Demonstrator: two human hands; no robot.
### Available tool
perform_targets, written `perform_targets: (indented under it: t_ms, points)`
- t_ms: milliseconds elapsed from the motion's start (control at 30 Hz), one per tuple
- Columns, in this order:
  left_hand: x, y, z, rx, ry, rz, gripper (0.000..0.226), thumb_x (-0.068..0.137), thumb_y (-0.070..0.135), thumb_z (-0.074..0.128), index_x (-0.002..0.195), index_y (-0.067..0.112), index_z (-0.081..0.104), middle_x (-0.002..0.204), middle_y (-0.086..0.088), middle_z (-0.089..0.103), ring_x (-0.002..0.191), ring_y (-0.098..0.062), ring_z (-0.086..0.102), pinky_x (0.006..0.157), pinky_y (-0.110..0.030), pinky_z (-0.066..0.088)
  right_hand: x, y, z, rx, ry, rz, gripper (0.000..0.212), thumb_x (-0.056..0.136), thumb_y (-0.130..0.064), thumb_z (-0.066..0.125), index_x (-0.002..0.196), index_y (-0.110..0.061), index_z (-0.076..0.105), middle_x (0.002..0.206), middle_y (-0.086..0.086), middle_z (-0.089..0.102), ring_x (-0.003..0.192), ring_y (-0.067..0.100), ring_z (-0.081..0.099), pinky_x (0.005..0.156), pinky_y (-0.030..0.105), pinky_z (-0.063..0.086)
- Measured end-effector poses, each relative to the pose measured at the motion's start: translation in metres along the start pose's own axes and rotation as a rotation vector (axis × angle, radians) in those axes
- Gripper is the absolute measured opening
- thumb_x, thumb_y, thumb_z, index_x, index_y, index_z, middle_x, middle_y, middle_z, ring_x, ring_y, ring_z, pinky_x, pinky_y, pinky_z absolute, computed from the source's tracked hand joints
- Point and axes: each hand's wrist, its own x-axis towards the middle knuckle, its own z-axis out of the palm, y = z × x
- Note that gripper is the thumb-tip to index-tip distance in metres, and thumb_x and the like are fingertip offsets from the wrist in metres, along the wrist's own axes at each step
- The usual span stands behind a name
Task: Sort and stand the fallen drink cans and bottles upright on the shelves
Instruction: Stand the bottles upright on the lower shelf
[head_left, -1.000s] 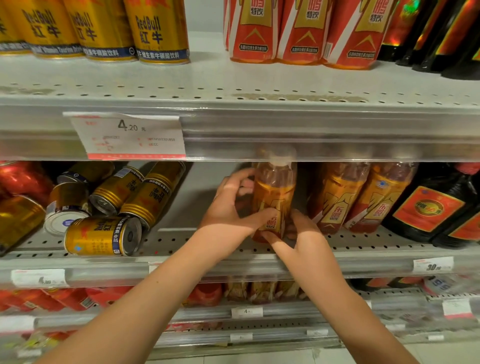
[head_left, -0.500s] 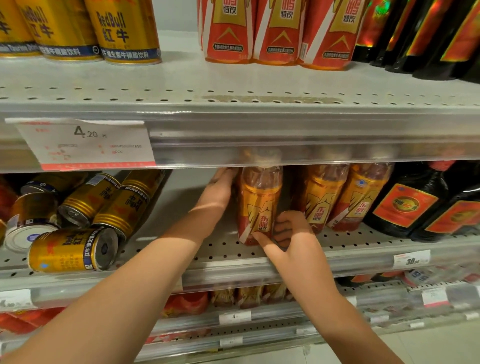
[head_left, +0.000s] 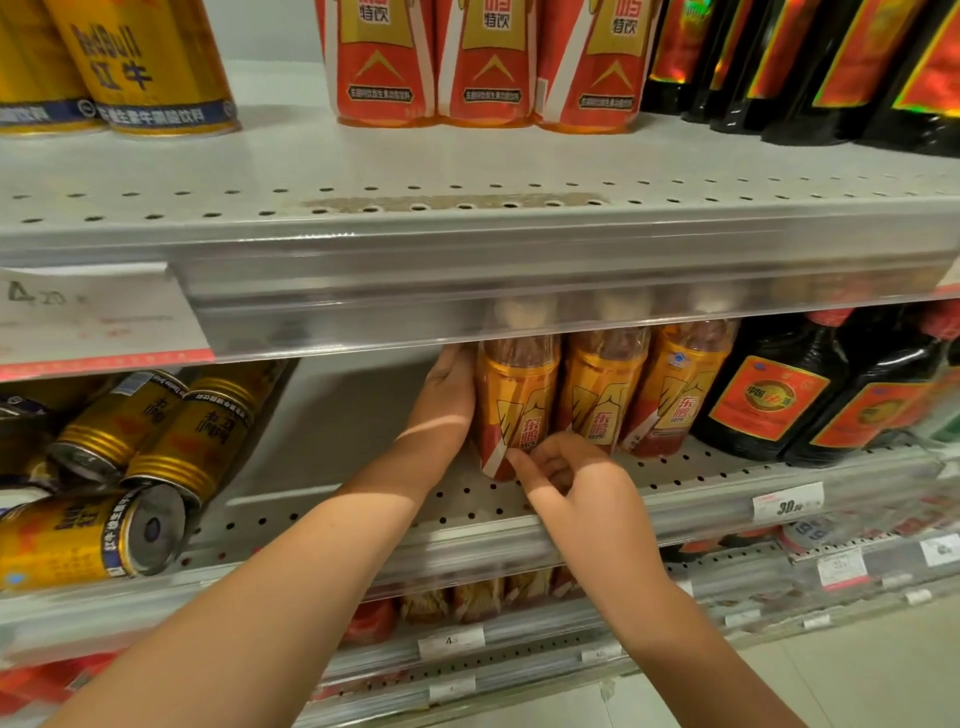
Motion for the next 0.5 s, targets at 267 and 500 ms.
perform_targets:
  t_ms: [267, 500]
  points:
    - [-0.006, 0.001, -0.002, -0.039, -0.016, 0.033, 0.032, 0.110, 0.031, 0.036, 0.091, 0.046, 0.058, 0.079, 0.032, 0.057, 0.058, 0.030, 0.050, 0.048, 0.004, 0.034, -0.001, 0.002, -0.003, -0.031, 0.027, -0.008, 0.029, 0.090, -0.060, 0.061, 0.075, -0.036, 0.057, 0.082, -0.026, 0.062, 0.073, -0.001, 0.060, 0.051, 0.015, 0.038]
    - [-0.036, -0.021, -0.021, -0.215, -0.052, 0.020, 0.017, 0.104, 0.034, 0.051, 0.110, 0.034, 0.067, 0.101, 0.012, 0.077, 0.097, -0.010, 0.074, 0.085, -0.031, 0.059, -0.003, 0.006, -0.006, -0.067, 0.006, -0.030, 0.022, 0.095, -0.052, 0.059, 0.081, -0.035, 0.058, 0.068, -0.014, 0.062, 0.068, 0.004, 0.060, 0.055, 0.025, 0.048]
